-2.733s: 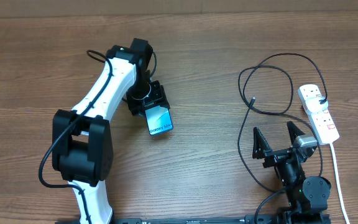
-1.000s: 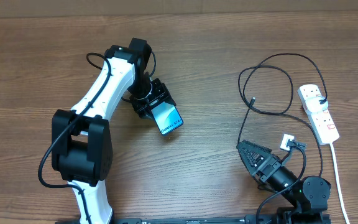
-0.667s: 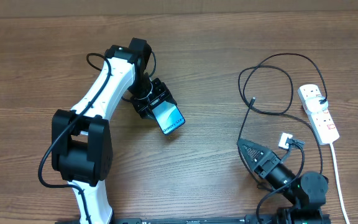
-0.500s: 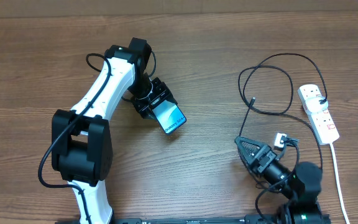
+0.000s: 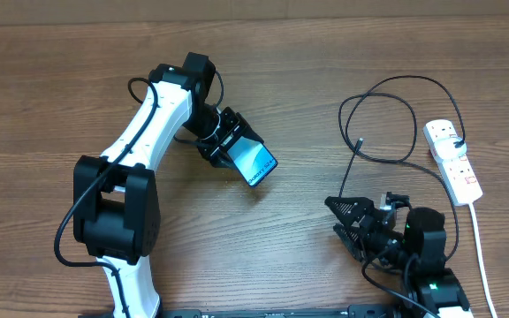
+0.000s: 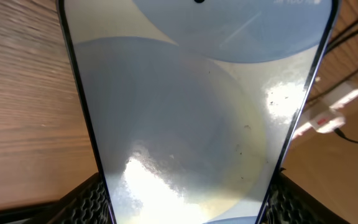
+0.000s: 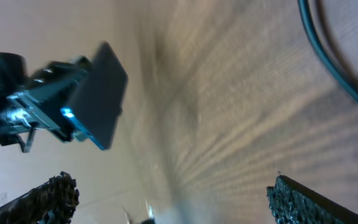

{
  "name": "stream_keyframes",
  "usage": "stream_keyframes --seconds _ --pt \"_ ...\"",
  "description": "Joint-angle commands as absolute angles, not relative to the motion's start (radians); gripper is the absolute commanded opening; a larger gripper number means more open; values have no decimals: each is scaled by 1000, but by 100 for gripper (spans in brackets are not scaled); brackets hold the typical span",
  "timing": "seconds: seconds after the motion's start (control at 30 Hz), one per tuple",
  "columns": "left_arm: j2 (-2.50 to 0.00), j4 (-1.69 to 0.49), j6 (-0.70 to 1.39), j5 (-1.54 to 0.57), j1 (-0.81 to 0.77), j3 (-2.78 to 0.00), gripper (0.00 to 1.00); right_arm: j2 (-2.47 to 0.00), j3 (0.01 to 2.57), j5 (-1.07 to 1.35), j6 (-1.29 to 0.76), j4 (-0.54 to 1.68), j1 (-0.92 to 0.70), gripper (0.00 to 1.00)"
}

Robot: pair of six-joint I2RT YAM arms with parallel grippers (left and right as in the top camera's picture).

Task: Plug charger to phone and switch on socket
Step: 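Move the right gripper toward the phone held by the left gripper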

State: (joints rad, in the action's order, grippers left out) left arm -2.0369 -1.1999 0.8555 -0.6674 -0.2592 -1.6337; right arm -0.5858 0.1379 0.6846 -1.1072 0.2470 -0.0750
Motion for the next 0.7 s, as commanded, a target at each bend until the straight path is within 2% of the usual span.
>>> stream_keyframes --seconds 0.0,0.1,0.23,0.43,0.67 --pt "-2040 -1196 868 -789 -255 -1663 60 -614 225 653 -1092 302 -130 100" --pt "-2040 -1196 868 -805 -255 -1663 60 -624 255 656 -1096 242 -183 100" --pt "-2040 -1195 868 -805 -255 -1663 60 -624 256 633 -1106 49 -241 100" --pt "-2040 -1169 868 -805 -255 -1663 60 -641 256 338 -931 -67 -348 100" --pt "-2040 -1129 868 -793 -255 -1663 60 -783 266 176 -934 -165 -460 100"
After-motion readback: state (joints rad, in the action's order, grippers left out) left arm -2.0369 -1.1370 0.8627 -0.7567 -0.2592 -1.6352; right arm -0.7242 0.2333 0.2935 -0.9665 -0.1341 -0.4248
